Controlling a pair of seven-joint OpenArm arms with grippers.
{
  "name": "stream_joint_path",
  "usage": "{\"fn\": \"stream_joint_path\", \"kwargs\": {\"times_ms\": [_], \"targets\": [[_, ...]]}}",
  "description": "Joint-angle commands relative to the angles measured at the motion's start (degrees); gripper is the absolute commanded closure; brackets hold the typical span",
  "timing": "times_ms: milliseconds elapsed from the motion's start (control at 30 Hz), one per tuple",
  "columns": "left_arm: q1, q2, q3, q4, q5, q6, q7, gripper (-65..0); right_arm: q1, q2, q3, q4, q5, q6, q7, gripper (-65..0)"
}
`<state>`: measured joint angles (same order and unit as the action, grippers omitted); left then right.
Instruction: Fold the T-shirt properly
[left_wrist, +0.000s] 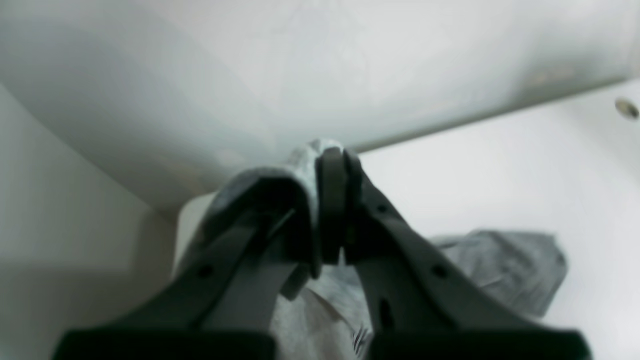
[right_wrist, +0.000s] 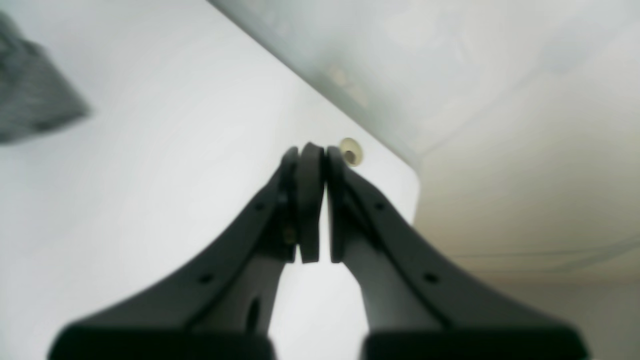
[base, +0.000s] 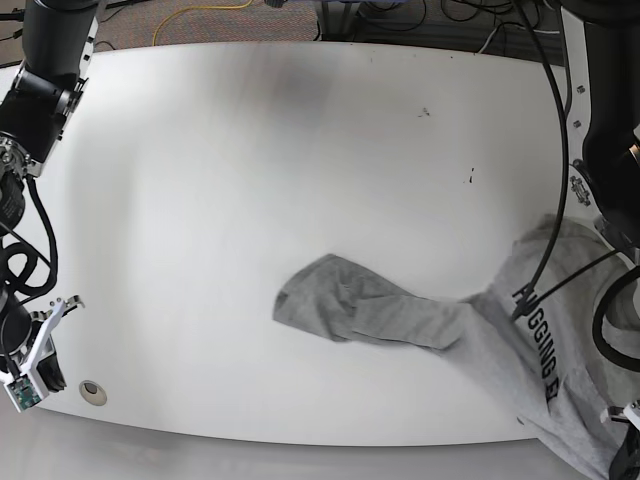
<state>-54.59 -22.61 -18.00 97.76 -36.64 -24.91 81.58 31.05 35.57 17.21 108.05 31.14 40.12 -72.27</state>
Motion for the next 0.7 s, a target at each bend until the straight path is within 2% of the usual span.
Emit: {"fn": "stream_joint_path", "kwargs": {"times_ms": [0,200,533,667], "targets": [[-2.4,-0.6,0.4,0.2,-0.6,-0.1,-1.6,0.0,2.1,1.0,0.0,0.3,0.5,-0.1,1.1,-1.9],[-2.1,-0.6,0.4,0.2,-0.8,-0.1,-1.6,0.0,1.0,0.7,0.0,-0.3,0.5,-0.1,1.2,-1.9],[0.2,-0.6,0.5,0.3,-0.9,-0.1,-1.6,0.0,-4.3,-2.2,0.3,0.0,0.4,-0.1,1.6,-1.9],[-0.3,-0.6,3.2,0.3,-0.9,-0.1,-1.6,0.0,-6.5,-3.1,0.4,0.1,0.4,-0.1,2.7,-1.9]]}}
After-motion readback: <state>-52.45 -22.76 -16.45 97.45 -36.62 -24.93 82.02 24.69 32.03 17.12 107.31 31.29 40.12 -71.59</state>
